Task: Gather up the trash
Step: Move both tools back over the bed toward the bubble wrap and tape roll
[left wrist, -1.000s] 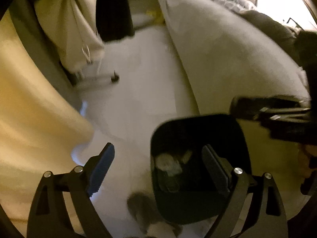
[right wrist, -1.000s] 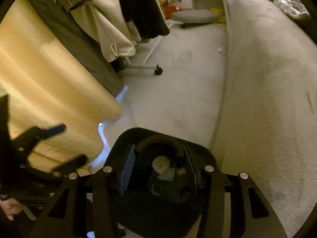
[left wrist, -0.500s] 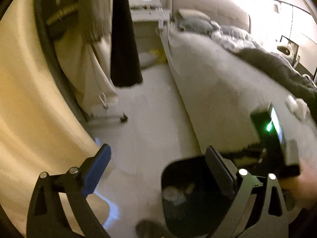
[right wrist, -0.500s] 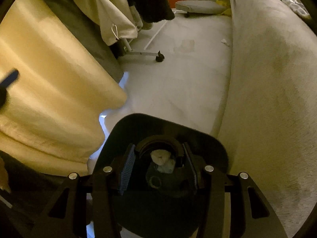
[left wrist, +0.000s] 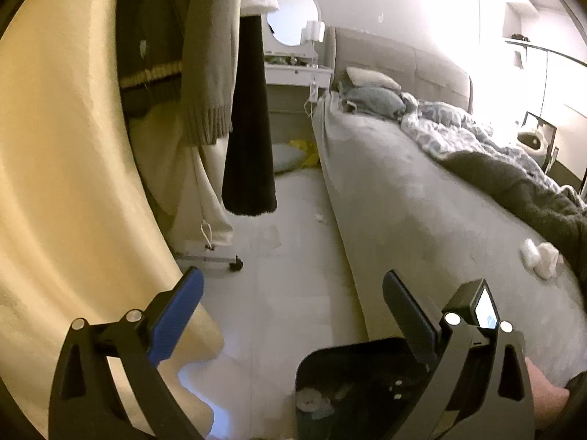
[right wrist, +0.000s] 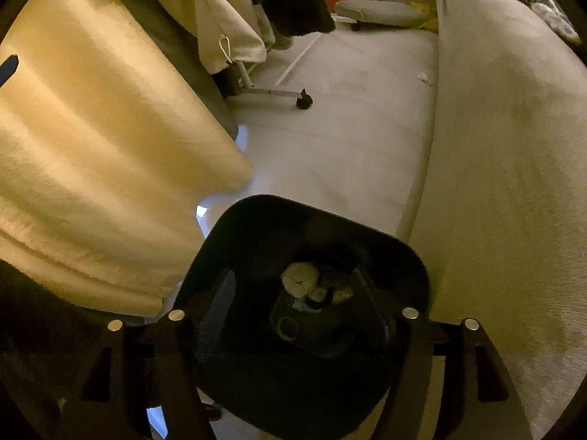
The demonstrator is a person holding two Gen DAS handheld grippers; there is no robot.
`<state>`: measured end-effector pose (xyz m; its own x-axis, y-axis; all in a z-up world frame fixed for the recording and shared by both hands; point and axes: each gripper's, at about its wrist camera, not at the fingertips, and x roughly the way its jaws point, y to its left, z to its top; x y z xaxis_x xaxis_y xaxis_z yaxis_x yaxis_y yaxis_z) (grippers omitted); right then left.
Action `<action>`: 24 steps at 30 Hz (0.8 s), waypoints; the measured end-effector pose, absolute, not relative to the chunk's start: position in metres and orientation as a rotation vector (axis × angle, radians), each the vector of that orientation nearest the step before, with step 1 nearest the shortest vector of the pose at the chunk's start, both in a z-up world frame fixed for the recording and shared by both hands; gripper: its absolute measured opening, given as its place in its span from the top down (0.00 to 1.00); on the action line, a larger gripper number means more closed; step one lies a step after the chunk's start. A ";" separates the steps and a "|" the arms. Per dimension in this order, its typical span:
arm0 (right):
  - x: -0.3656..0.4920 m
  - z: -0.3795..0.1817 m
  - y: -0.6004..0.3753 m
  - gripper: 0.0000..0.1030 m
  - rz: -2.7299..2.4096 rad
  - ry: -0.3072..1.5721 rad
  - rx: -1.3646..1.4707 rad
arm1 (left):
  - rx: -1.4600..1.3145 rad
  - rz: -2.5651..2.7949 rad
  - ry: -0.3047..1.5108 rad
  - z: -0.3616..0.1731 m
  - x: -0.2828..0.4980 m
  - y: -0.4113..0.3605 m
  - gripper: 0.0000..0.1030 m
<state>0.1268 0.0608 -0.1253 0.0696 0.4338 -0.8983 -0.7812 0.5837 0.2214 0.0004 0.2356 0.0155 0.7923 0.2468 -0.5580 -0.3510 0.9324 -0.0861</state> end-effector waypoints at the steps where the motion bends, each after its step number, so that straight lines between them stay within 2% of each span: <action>1: 0.126 -0.124 0.060 0.31 0.946 1.176 -0.361 | -0.192 0.324 0.566 0.019 0.001 0.236 0.03; 11: 0.124 -0.089 0.046 0.27 0.965 1.061 -0.343 | -0.186 0.314 0.506 0.041 0.010 0.218 0.03; 24: 0.152 -0.039 -0.020 0.25 0.868 0.913 -0.253 | -0.163 0.176 0.483 0.048 0.048 0.173 0.03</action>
